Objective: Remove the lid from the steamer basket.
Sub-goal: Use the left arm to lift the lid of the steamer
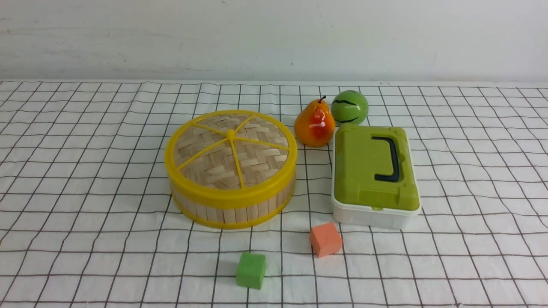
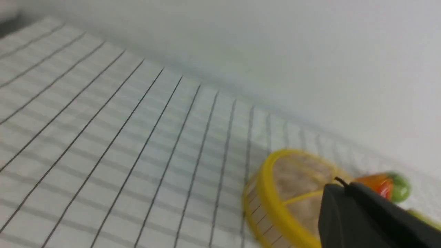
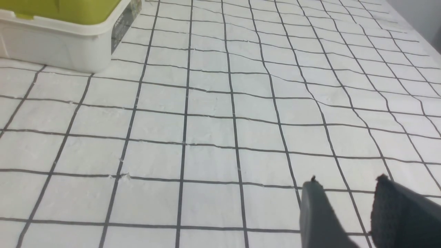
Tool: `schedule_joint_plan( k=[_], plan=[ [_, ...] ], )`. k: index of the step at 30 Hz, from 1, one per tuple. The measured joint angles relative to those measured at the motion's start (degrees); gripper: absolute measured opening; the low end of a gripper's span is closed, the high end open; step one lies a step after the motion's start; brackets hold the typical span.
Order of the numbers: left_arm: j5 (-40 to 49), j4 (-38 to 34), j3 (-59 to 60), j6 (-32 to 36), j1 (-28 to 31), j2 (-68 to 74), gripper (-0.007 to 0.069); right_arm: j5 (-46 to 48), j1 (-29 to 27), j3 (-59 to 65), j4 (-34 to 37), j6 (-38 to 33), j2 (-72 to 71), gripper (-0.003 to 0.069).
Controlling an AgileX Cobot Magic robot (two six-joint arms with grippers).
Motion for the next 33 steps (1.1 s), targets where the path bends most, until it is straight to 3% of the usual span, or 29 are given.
schedule_joint_plan(
  k=[3,6,9,12,14,17,24,27,30,32,33],
  plan=[
    [4.3,-1.6,-2.4,1.1,0.0,7.9,-0.0013,0.0,0.0,0.0,0.0,0.0,0.0,0.0240],
    [7.3,-9.2,-4.7,6.1,0.0,16.2,-0.0013,0.0,0.0,0.0,0.0,0.0,0.0,0.0240],
    [9.5,-22.5,-7.8,17.6,-0.2,23.8,-0.0013,0.0,0.0,0.0,0.0,0.0,0.0,0.0240],
    [11.9,-39.0,-15.0,35.6,-3.8,33.3,-0.0013,0.0,0.0,0.0,0.0,0.0,0.0,0.0240],
    [12.5,-40.7,-19.3,38.3,-6.1,36.9,-0.0013,0.0,0.0,0.0,0.0,0.0,0.0,0.0240],
    [13.9,-37.7,-28.9,37.9,-11.1,44.5,-0.0013,0.0,0.0,0.0,0.0,0.0,0.0,0.0240],
    [24.4,-11.4,-54.3,24.5,-21.8,63.8,0.0006,0.0,0.0,0.0,0.0,0.0,0.0,0.0240],
    [27.2,-6.1,-60.6,22.4,-23.8,69.3,0.0069,0.0,0.0,0.0,0.0,0.0,0.0,0.0240],
    [26.7,0.4,-66.0,17.7,-24.4,75.9,0.0201,0.0,0.0,0.0,0.0,0.0,0.0,0.0240],
    [26.1,2.4,-67.5,16.4,-24.4,77.7,0.0243,0.0,0.0,0.0,0.0,0.0,0.0,0.0240],
    [25.2,4.1,-68.7,14.7,-24.4,80.1,0.0317,0.0,0.0,0.0,0.0,0.0,0.0,0.0240]
  ],
)
